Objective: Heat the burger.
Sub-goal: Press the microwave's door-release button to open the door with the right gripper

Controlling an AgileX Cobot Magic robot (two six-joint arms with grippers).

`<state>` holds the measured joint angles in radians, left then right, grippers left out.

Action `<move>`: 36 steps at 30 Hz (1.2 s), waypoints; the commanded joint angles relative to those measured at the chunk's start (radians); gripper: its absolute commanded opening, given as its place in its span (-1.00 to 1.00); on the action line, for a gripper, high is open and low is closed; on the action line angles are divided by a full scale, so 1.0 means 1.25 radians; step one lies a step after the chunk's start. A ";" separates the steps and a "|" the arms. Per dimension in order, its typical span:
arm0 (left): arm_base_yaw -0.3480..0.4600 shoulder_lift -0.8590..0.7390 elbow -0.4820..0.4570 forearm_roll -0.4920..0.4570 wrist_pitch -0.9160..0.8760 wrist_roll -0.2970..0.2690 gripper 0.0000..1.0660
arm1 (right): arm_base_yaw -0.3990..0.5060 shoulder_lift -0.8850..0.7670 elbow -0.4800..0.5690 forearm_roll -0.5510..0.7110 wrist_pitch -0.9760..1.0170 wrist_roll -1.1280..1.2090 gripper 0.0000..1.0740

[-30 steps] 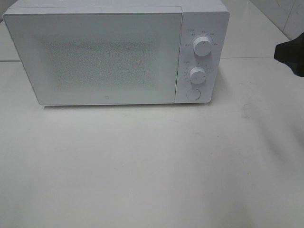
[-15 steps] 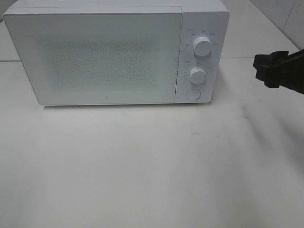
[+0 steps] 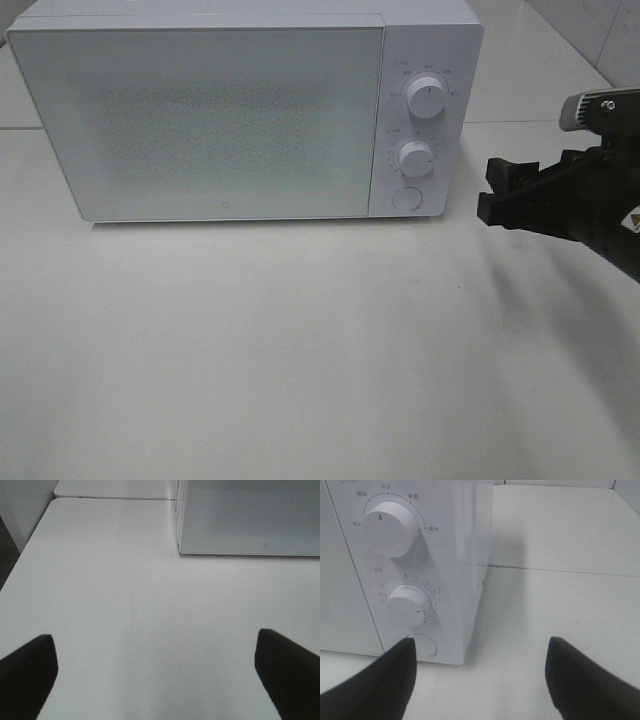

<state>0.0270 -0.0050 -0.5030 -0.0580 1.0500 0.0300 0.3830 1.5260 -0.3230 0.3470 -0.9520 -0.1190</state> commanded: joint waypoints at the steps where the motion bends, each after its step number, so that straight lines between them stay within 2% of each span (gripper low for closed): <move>1: 0.002 -0.015 0.002 -0.004 -0.010 -0.006 0.88 | 0.046 0.026 0.002 0.066 -0.063 -0.026 0.29; 3: 0.002 -0.015 0.002 -0.004 -0.010 -0.006 0.88 | 0.106 0.061 0.002 0.119 -0.105 -0.030 0.29; 6: 0.002 -0.015 0.002 -0.004 -0.010 -0.006 0.88 | 0.124 0.074 0.002 0.130 -0.117 -0.030 0.29; 8: 0.002 -0.015 0.002 -0.004 -0.010 -0.006 0.88 | 0.185 0.116 -0.008 0.181 -0.138 -0.030 0.29; 17: 0.002 -0.015 0.002 -0.004 -0.010 -0.006 0.88 | 0.301 0.171 -0.061 0.322 -0.157 -0.056 0.29; 27: 0.002 -0.015 0.002 -0.004 -0.010 -0.006 0.88 | 0.350 0.226 -0.107 0.360 -0.146 -0.073 0.29; 36: 0.002 -0.015 0.002 -0.004 -0.010 -0.006 0.88 | 0.350 0.226 -0.107 0.360 -0.147 0.002 0.28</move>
<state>0.0270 -0.0050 -0.5030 -0.0580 1.0500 0.0300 0.8180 1.8120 -0.4470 0.7970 -1.1330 -0.1480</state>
